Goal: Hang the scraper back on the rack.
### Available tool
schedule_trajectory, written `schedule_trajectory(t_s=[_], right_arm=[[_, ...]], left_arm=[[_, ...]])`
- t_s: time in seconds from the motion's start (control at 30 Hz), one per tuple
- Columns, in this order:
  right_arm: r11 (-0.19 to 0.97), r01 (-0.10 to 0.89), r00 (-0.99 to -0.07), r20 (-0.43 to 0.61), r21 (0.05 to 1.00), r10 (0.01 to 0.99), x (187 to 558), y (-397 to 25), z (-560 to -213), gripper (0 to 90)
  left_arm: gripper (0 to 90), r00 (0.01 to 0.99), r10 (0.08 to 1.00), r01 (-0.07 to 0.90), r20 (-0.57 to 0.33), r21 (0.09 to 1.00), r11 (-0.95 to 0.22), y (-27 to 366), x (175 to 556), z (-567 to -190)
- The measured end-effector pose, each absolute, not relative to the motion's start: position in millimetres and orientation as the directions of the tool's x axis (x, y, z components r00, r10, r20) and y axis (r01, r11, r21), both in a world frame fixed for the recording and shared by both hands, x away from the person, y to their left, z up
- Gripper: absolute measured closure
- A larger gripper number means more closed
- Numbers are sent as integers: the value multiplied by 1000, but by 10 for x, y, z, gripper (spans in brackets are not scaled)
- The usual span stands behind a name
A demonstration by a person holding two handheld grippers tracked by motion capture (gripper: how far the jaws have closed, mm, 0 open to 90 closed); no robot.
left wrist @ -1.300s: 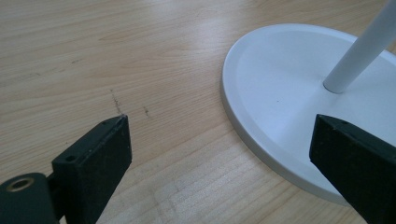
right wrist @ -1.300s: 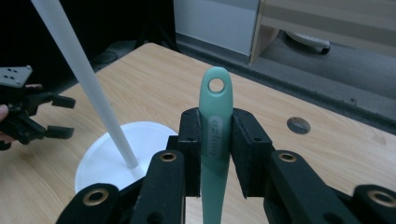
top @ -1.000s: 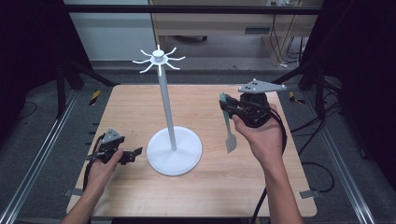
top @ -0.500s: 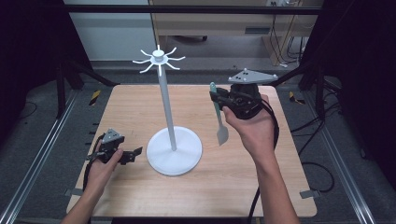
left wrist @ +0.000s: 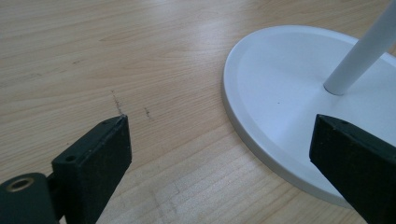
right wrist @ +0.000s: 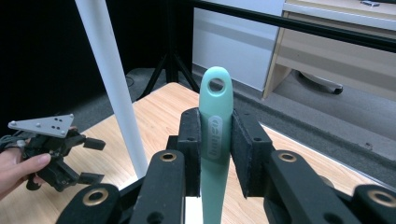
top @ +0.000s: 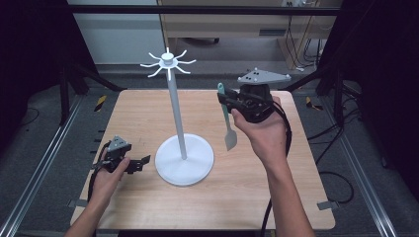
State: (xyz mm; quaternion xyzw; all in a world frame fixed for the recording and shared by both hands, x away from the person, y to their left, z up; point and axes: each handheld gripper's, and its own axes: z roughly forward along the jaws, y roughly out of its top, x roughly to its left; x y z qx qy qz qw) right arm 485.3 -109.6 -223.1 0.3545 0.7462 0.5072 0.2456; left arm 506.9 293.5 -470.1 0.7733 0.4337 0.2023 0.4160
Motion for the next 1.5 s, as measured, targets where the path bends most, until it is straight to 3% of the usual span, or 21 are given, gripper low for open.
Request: schedule_trajectory(t_s=[1.5], right_arm=[[219,146,-712,-51,965,700,4613,-739,-1774,744]], left_arm=[[54,546,837,501,-46,818,-282,2925,5070,-4703]])
